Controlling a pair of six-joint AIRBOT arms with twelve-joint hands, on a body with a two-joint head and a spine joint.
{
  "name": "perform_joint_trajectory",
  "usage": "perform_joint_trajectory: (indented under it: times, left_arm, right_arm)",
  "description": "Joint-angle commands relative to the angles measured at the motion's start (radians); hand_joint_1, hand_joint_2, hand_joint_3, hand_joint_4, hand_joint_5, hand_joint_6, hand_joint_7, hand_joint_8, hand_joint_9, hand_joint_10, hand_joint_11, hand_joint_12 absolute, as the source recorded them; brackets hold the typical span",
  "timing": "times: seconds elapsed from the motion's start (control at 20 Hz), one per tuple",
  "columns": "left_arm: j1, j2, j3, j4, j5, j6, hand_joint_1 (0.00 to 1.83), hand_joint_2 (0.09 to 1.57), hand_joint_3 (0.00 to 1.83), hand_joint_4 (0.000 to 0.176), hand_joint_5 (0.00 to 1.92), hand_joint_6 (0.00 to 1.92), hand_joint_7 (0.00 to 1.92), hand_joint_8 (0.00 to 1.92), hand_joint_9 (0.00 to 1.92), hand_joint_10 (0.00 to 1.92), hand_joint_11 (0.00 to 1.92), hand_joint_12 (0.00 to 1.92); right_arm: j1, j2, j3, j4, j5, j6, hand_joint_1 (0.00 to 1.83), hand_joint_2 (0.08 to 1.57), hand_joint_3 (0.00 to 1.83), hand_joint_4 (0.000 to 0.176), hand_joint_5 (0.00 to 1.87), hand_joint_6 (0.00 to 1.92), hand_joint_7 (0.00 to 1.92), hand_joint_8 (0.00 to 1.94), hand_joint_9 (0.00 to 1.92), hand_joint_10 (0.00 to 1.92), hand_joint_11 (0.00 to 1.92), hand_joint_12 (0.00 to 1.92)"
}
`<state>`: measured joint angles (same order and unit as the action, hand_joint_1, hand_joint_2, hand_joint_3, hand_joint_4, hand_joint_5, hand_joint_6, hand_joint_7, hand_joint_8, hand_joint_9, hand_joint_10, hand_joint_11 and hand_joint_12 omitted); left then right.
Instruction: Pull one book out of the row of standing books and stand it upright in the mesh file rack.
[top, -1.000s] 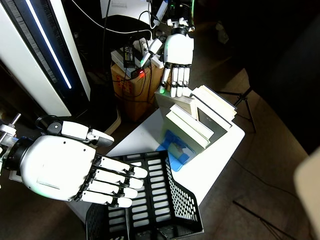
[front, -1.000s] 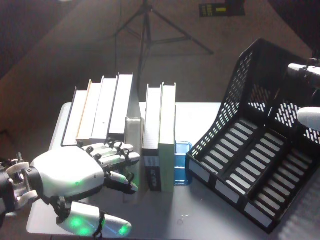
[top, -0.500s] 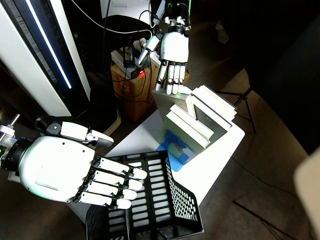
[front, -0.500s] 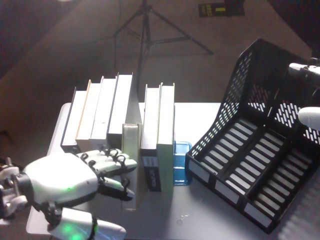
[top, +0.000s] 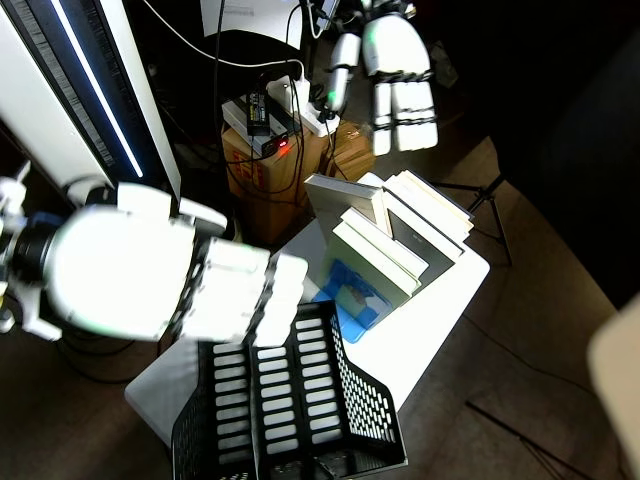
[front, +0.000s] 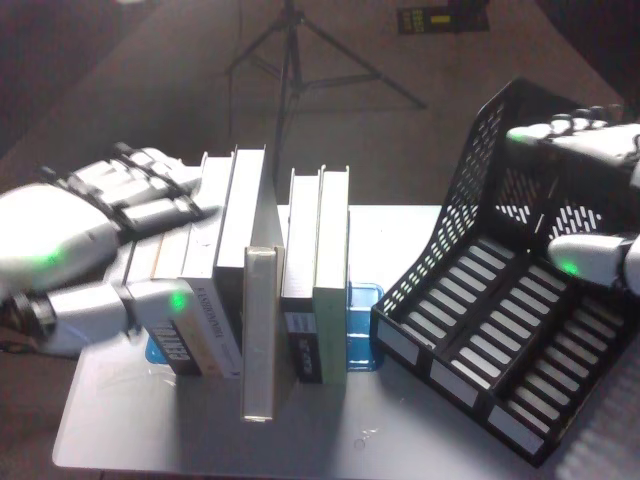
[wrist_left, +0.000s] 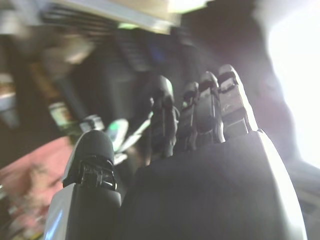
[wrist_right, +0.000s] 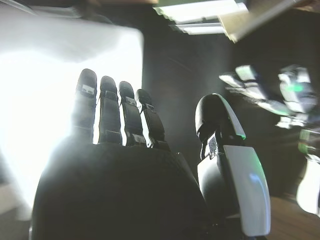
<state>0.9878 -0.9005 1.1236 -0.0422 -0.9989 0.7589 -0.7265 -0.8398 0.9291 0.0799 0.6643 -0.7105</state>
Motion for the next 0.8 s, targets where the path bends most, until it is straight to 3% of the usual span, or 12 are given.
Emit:
perform_joint_trajectory:
  times: [0.0,0.05,0.1,0.15,0.2,0.25,0.4,0.5,0.75]
  left_arm:
    - [-0.008,-0.003,0.016,-0.051,-0.1,0.002,0.08,1.41,0.01,0.004,0.2,0.0,0.1,0.01,0.0,0.0,0.0,0.0]
    - [-0.011,-0.011,0.037,-0.088,-0.084,0.007,0.08,1.41,0.01,0.004,0.2,0.0,0.1,0.01,0.0,0.0,0.0,0.0]
    - [-0.017,-0.022,0.062,-0.122,-0.061,0.008,0.12,1.4,0.0,0.026,0.09,0.0,0.03,0.0,0.0,0.0,0.0,0.0]
    - [-0.021,-0.03,0.078,-0.137,-0.046,0.008,0.19,1.41,0.0,0.02,0.02,0.0,0.01,0.0,0.0,0.0,0.0,0.0]
    - [-0.03,-0.04,0.098,-0.152,-0.021,0.008,0.23,1.41,0.0,0.013,0.0,0.0,0.0,0.0,0.0,0.0,0.0,0.0]
    - [-0.045,-0.055,0.125,-0.169,0.003,0.008,0.24,1.41,0.0,0.007,0.0,0.0,0.01,0.0,0.0,0.0,0.0,0.0]
    - [-0.064,-0.069,0.158,-0.195,0.04,0.012,0.2,1.4,0.0,0.022,0.0,0.0,0.01,0.0,0.0,0.0,0.0,0.0]
    - [-0.068,-0.072,0.174,-0.211,0.058,0.012,0.16,1.39,0.0,0.045,0.0,0.0,0.0,0.0,0.0,0.0,0.0,0.0]
    - [-0.07,-0.075,0.198,-0.237,0.08,0.013,0.15,1.41,0.0,0.041,0.01,0.0,0.0,0.0,0.0,0.0,0.0,0.0]
  right_arm:
    - [0.024,-0.007,0.004,-0.034,0.06,0.005,0.3,1.34,0.0,0.0,0.0,0.0,0.0,0.0,0.0,0.0,0.0,0.0]
    - [0.049,-0.025,0.016,-0.089,0.028,0.005,0.3,1.34,0.0,0.0,0.0,0.0,0.0,0.0,0.0,0.0,0.0,0.0]
    - [0.075,-0.048,0.032,-0.153,-0.002,0.005,0.43,1.31,0.0,0.0,0.0,0.0,0.0,0.0,0.0,0.0,0.0,0.0]
    - [0.09,-0.062,0.04,-0.187,-0.022,0.005,0.63,1.25,0.0,0.0,0.0,0.0,0.0,0.0,0.0,0.0,0.0,0.0]
    - [0.11,-0.079,0.049,-0.232,-0.046,0.005,0.68,1.21,0.0,0.0,0.0,0.0,0.0,0.0,0.0,0.0,0.0,0.0]
    - [0.137,-0.104,0.06,-0.296,-0.08,0.005,0.66,1.2,0.0,0.0,0.0,0.0,0.0,0.0,0.0,0.0,0.0,0.0]
    - [0.189,-0.157,0.088,-0.424,-0.14,0.005,0.65,1.13,0.0,0.0,0.0,0.0,0.0,0.0,0.0,0.0,0.0,0.0]
    - [0.225,-0.208,0.126,-0.556,-0.176,0.005,0.63,1.11,0.0,0.0,0.0,0.0,0.0,0.0,0.0,0.0,0.0,0.0]
    - [0.283,-0.309,0.19,-0.787,-0.238,0.005,0.71,1.06,0.0,0.0,0.0,0.0,0.0,0.0,0.0,0.0,0.0,0.0]
